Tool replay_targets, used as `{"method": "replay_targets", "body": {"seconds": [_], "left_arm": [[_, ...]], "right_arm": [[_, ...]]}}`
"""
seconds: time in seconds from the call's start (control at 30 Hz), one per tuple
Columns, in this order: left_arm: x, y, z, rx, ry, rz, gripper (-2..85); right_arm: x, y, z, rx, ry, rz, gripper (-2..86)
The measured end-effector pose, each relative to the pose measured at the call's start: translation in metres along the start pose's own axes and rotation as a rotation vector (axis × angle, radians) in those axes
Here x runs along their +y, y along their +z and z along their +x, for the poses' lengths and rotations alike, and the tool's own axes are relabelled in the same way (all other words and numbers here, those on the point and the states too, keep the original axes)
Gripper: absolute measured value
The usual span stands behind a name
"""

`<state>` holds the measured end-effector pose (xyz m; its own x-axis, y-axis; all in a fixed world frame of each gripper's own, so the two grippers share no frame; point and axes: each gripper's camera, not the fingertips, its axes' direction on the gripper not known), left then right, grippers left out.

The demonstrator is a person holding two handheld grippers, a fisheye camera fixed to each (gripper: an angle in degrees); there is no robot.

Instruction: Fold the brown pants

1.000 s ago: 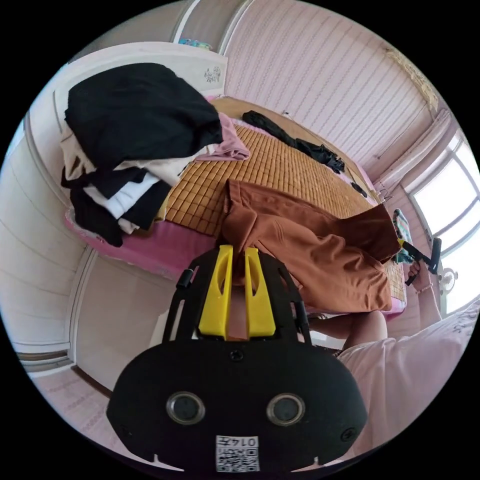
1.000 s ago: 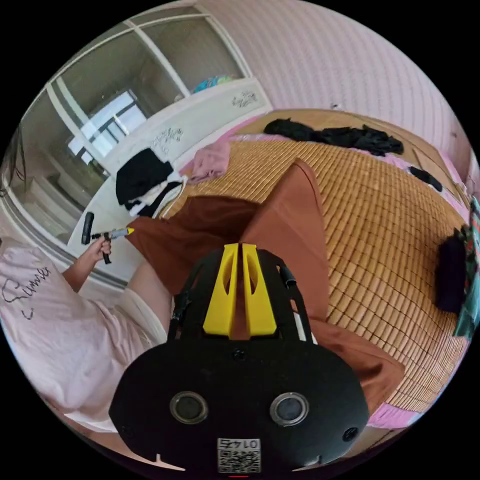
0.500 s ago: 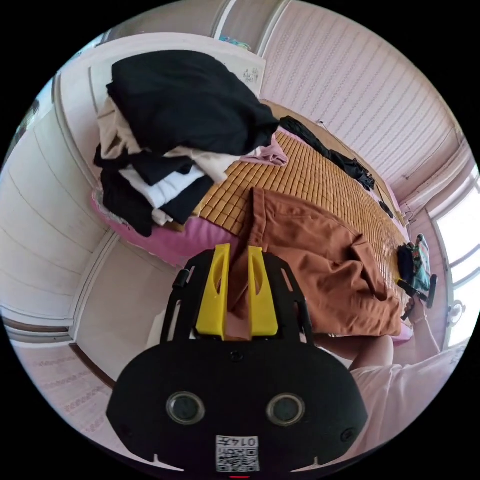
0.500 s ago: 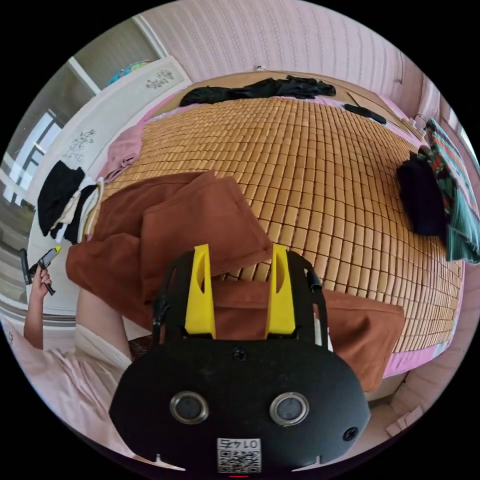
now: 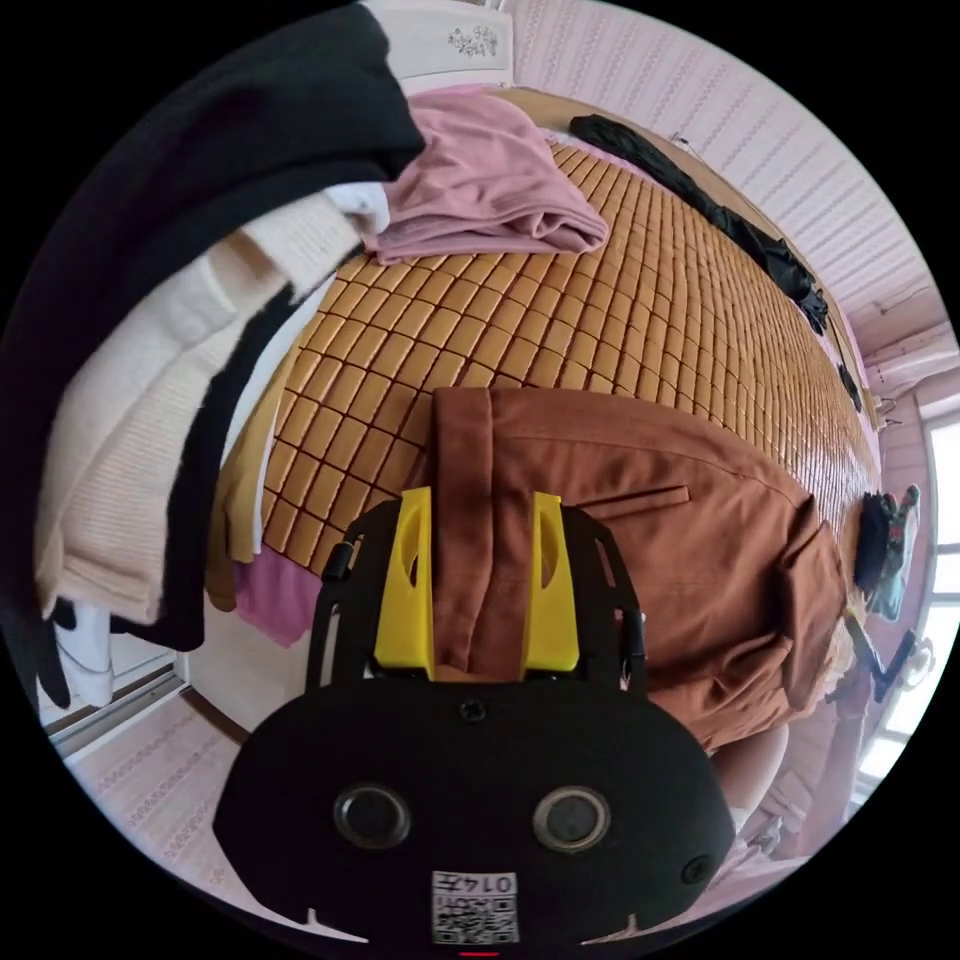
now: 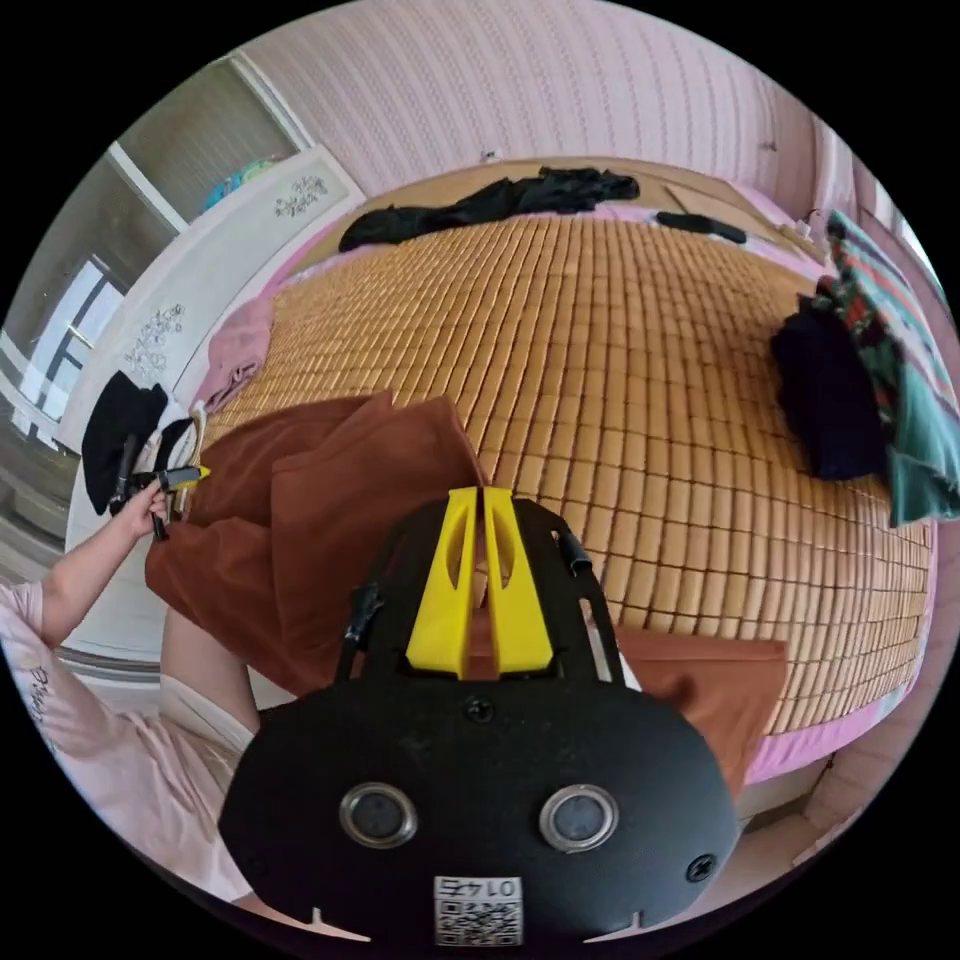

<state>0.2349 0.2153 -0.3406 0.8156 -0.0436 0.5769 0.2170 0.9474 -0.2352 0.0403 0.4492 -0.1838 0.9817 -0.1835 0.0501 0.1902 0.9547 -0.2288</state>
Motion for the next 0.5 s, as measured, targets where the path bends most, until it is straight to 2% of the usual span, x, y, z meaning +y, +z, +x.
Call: {"method": "replay_targets", "body": {"seconds": [0.17, 0.23, 0.37, 0.43, 0.5], "left_arm": [[-0.019, 0.021, 0.019, -0.027, 0.029, -0.047, 13.2], [-0.024, 0.026, 0.024, -0.021, 0.055, -0.058, 12.2], [-0.028, 0.032, 0.031, -0.007, 0.068, -0.050, 11.0], [-0.030, 0.035, 0.041, -0.016, 0.091, -0.040, 9.9], [-0.032, 0.037, 0.051, -0.037, 0.113, -0.040, 9.4]], "right_arm": [[0.005, -0.108, 0.077, 0.302, 0.200, 0.293, -0.5], [0.009, -0.118, 0.107, 0.427, 0.311, 0.277, -0.4], [0.021, -0.090, 0.155, 0.503, 0.512, 0.146, -0.5], [0.017, -0.070, 0.156, 0.469, 0.523, 0.112, -0.6], [0.005, -0.041, 0.144, 0.375, 0.423, 0.062, -0.7]]}}
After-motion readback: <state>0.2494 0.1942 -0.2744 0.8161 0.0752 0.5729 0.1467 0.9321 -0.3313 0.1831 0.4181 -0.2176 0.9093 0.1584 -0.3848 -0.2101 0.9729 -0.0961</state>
